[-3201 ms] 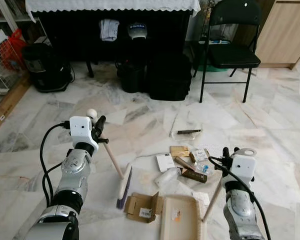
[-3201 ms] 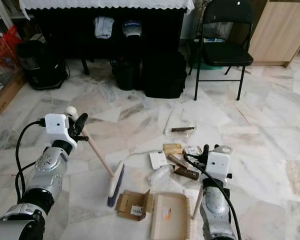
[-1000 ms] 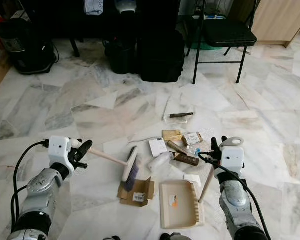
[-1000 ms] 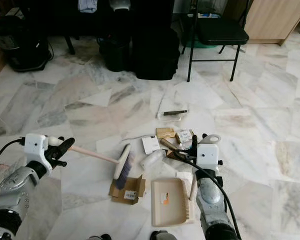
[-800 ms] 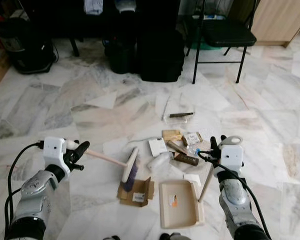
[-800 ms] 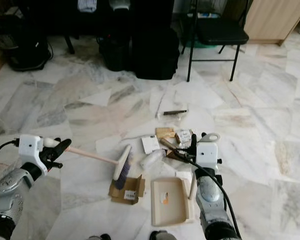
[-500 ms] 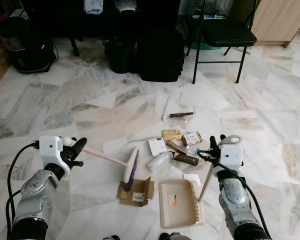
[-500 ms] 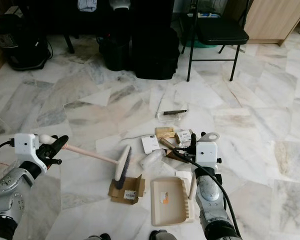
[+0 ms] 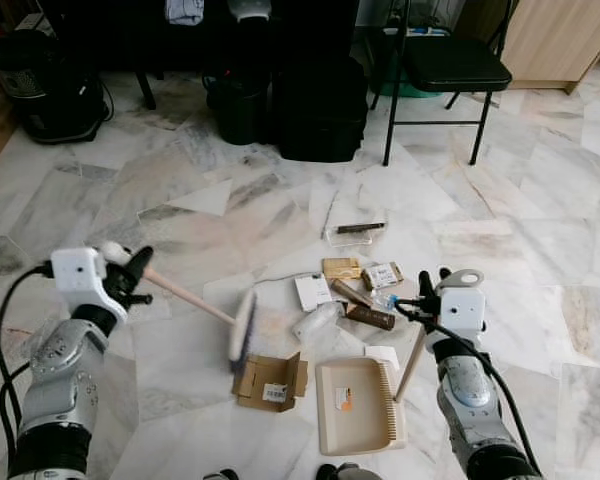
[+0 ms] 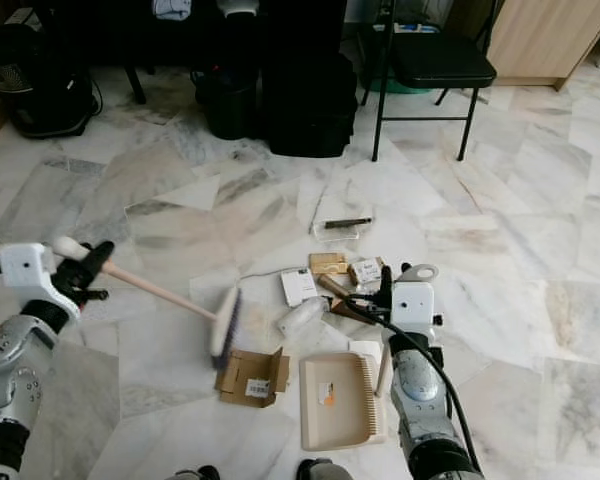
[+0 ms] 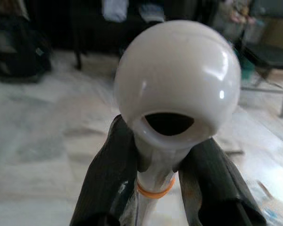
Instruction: Sweep floor
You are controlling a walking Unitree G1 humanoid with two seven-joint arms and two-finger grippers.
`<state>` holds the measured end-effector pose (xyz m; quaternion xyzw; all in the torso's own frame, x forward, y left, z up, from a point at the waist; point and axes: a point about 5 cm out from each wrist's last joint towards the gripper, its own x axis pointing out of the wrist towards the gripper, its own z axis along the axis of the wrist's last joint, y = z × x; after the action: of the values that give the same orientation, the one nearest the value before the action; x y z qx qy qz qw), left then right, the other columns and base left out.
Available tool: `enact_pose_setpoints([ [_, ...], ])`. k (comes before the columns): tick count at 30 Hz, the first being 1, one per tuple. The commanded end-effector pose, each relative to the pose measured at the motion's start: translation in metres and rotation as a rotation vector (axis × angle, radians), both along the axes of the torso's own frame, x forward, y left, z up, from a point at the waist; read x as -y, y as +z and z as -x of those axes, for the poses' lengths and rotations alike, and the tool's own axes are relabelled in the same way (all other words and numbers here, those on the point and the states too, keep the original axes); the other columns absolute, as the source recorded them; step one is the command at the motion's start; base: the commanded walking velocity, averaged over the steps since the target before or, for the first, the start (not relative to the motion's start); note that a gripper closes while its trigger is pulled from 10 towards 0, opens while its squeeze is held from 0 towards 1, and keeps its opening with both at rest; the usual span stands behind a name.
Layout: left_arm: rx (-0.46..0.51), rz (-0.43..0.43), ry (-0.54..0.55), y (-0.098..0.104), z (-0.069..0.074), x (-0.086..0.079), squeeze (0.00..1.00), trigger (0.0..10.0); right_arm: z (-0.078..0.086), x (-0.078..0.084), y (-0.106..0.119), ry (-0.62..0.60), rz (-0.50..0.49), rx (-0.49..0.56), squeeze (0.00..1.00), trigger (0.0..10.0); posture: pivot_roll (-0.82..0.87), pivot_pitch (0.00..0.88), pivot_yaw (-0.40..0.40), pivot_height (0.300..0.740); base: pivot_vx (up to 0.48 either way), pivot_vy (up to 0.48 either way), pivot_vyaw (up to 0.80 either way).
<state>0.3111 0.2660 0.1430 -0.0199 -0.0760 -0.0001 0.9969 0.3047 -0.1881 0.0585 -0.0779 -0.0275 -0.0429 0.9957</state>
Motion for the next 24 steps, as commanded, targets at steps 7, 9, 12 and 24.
enact_pose_setpoints([
  [7,0.077,-0.176,0.02,0.016,-0.001,0.003,0.0,10.0,0.005,0.003,-0.01,-0.003,0.004,-0.048,0.0,10.0,-0.02,0.193,-0.05,0.74,0.0,0.0,0.0],
  [9,0.059,-0.228,0.0,0.01,0.0,0.007,0.0,10.0,0.006,0.003,-0.01,-0.003,0.005,-0.048,0.0,10.0,-0.02,0.195,-0.051,0.74,0.0,0.0,0.0],
  [12,0.034,-0.278,-0.024,0.002,0.002,0.01,0.0,10.0,0.006,0.004,-0.011,-0.004,0.006,-0.05,0.0,10.0,-0.02,0.2,-0.049,0.74,0.0,0.0,0.0],
  [24,-0.024,-0.353,-0.031,-0.007,0.012,-0.003,0.0,10.0,0.006,0.004,-0.011,-0.005,0.006,-0.054,0.0,10.0,-0.02,0.206,-0.045,0.74,0.0,0.0,0.0],
])
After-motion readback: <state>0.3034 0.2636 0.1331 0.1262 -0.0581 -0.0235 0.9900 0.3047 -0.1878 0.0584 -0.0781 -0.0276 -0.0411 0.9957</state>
